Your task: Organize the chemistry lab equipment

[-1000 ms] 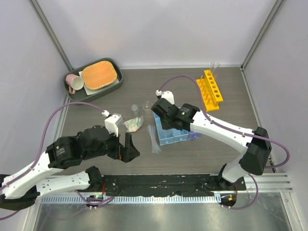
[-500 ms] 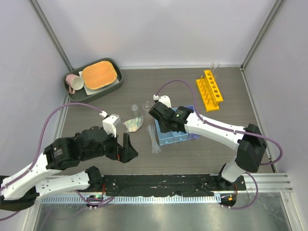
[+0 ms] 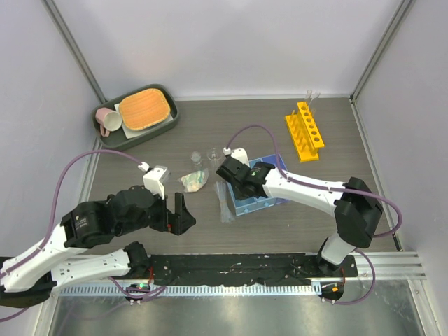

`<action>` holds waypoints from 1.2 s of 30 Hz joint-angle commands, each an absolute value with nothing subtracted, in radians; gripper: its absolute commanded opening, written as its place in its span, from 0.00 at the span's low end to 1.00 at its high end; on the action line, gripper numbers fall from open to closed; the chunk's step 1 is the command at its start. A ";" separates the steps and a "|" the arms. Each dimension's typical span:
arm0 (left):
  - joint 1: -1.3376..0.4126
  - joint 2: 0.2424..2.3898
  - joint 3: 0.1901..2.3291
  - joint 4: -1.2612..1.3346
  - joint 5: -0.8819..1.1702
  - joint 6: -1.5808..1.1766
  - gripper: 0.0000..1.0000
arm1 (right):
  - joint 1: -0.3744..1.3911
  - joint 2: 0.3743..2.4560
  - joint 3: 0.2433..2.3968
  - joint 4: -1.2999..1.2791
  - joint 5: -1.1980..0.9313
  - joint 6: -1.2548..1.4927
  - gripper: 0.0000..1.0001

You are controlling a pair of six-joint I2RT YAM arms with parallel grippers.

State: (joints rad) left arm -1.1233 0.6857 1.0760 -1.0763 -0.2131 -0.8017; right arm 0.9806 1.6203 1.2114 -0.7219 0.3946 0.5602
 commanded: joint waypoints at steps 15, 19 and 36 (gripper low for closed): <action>-1.118 0.726 1.114 -1.091 -0.304 -0.801 1.00 | 0.993 1.601 1.466 -0.830 0.468 0.515 0.52; -1.118 0.736 1.111 -1.080 -0.307 -0.796 1.00 | 0.994 1.681 1.615 -0.862 0.488 0.465 0.54; -1.118 0.700 1.108 -1.118 -0.302 -0.827 1.00 | 0.867 2.163 2.109 -0.792 0.249 0.382 0.58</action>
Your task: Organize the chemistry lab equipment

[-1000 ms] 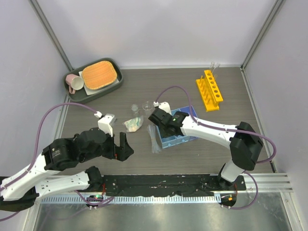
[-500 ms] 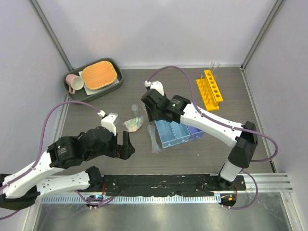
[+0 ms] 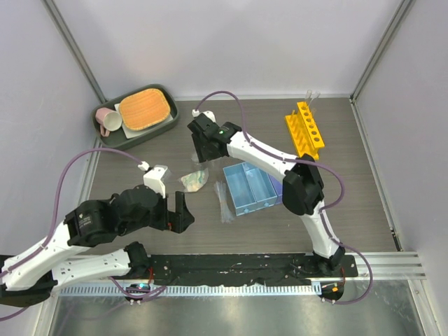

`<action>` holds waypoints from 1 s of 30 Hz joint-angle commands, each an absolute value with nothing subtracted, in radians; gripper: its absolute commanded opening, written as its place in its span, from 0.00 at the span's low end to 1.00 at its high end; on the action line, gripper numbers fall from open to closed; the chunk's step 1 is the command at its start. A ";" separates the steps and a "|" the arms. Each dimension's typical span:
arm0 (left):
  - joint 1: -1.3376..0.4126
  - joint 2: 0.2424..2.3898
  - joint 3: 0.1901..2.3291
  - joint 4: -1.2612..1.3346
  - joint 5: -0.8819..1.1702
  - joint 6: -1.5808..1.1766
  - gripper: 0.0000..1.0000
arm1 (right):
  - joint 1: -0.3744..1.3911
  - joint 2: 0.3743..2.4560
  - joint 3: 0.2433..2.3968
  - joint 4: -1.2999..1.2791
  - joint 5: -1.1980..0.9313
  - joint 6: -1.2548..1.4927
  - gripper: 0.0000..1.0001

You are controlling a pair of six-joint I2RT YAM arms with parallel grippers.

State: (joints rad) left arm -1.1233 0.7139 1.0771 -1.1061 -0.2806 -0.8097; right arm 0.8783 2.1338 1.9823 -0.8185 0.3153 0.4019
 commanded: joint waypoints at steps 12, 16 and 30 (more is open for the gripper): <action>-1.118 0.704 1.103 -1.137 -0.311 -0.818 1.00 | 0.865 2.253 2.232 -0.811 0.239 0.362 0.62; -1.118 0.704 1.106 -1.137 -0.310 -0.818 1.00 | 0.835 2.249 2.224 -0.822 0.281 0.388 0.63; -1.118 0.744 1.111 -1.112 -0.301 -0.801 1.00 | 0.738 2.195 2.010 -0.762 0.261 0.413 0.62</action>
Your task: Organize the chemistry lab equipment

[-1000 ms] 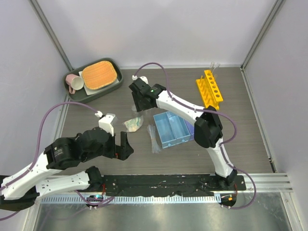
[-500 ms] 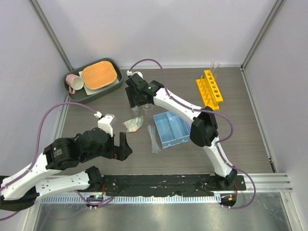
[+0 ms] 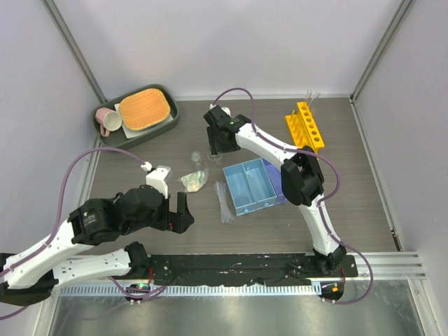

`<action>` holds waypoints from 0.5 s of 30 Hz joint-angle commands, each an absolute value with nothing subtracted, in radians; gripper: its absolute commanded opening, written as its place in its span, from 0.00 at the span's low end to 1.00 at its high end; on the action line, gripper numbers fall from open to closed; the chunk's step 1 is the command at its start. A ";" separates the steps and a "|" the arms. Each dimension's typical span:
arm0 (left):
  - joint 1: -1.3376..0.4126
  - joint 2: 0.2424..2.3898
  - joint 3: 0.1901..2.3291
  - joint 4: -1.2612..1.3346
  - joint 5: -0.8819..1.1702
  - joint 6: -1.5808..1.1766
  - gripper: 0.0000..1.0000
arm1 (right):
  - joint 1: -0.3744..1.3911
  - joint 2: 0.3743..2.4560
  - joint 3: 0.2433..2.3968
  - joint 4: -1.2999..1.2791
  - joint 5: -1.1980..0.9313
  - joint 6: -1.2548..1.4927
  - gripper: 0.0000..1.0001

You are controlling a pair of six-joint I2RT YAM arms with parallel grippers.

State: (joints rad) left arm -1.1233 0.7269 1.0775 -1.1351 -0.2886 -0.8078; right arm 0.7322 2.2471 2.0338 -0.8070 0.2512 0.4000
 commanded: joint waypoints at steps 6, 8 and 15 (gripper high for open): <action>-1.118 0.756 1.109 -1.103 -0.298 -0.798 1.00 | 0.723 2.189 1.950 -0.724 0.242 0.419 0.62; -1.118 0.758 1.109 -1.103 -0.298 -0.799 1.00 | 0.726 2.189 1.937 -0.716 0.233 0.420 0.59; -1.118 0.755 1.109 -1.108 -0.295 -0.808 1.00 | 0.724 2.215 1.936 -0.712 0.230 0.436 0.12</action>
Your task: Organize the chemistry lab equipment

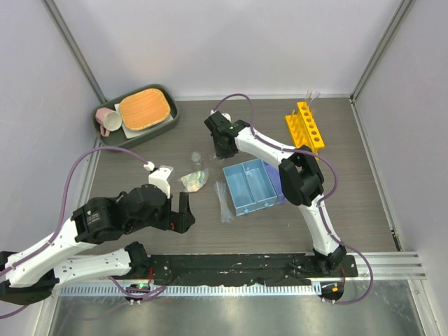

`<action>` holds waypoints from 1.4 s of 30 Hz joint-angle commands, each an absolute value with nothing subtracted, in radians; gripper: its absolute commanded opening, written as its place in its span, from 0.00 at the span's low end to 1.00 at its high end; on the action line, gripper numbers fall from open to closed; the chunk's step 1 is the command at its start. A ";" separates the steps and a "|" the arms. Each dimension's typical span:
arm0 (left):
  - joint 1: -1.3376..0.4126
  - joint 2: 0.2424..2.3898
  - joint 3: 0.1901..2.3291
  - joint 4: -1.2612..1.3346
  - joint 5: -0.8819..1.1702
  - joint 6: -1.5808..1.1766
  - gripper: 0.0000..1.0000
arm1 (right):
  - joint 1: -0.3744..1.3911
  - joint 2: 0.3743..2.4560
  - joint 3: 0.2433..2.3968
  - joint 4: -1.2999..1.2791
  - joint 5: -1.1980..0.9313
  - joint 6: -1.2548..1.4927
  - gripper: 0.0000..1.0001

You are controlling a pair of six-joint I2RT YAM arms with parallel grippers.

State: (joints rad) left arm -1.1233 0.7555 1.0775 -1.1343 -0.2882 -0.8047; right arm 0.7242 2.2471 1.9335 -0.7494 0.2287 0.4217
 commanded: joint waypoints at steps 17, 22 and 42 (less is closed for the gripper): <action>-1.118 0.724 1.085 -1.083 -0.281 -0.813 1.00 | 0.719 1.948 1.885 -0.778 0.336 0.403 0.01; -1.118 0.721 1.077 -1.081 -0.275 -0.808 1.00 | 0.710 1.749 1.711 -0.792 0.380 0.405 0.01; -1.118 0.686 1.049 -1.054 -0.245 -0.792 1.00 | 0.584 1.333 1.164 -0.765 0.353 0.452 0.01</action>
